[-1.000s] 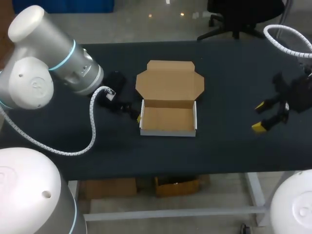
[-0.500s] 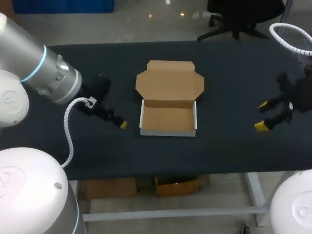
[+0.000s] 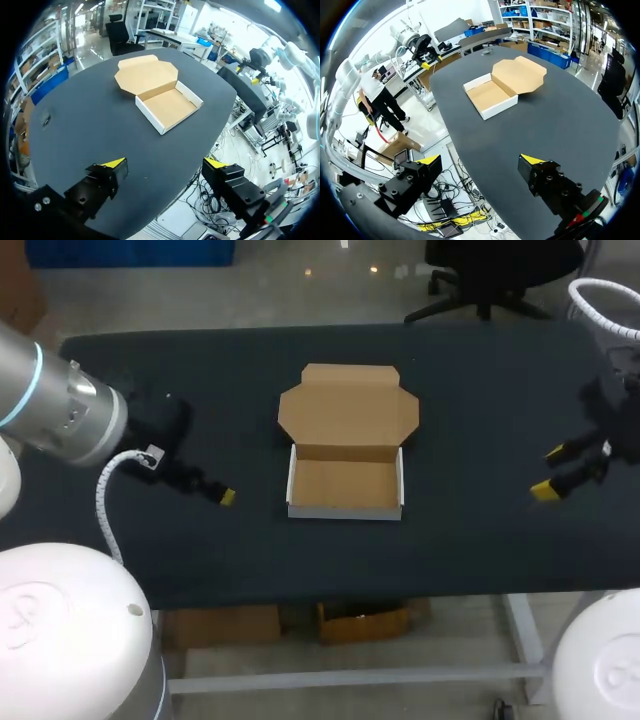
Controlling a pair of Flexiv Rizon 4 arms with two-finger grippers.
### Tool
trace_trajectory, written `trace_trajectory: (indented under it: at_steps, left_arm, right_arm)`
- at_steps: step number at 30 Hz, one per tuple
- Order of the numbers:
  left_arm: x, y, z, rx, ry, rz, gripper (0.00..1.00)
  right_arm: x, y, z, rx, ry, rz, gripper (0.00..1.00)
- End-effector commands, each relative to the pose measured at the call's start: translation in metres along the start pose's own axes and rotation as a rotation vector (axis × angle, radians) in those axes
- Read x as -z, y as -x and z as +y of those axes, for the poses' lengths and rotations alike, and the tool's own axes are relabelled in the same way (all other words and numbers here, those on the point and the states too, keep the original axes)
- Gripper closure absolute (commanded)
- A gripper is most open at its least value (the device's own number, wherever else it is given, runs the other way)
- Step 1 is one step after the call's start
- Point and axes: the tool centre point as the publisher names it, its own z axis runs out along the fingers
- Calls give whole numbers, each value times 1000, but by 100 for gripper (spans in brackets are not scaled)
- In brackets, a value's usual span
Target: Assemble the packaging by folding the flat box into shape, placing the metal phone stand inside, and closing the box properly
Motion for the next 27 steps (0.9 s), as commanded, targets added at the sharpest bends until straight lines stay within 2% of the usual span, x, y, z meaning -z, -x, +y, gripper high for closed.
trace_trajectory:
  at_steps: [1,9,13,20,27]
  left_arm:
    - [18,-4,3,22,10,-7,0]
    - [35,-9,3,103,55,-40,0]
    - [47,-15,-1,179,81,-48,0]
    - [69,-26,-2,185,54,-69,0]
    - [82,-31,-6,249,55,-65,0]
  right_arm:
    - [14,-14,-1,-61,-1,-65,0]
    - [38,-13,-16,-263,41,-93,0]
    - [48,-13,-20,-353,48,-106,0]
    - [64,-20,-26,-493,91,-104,0]
    - [76,-27,-27,-567,117,-105,0]
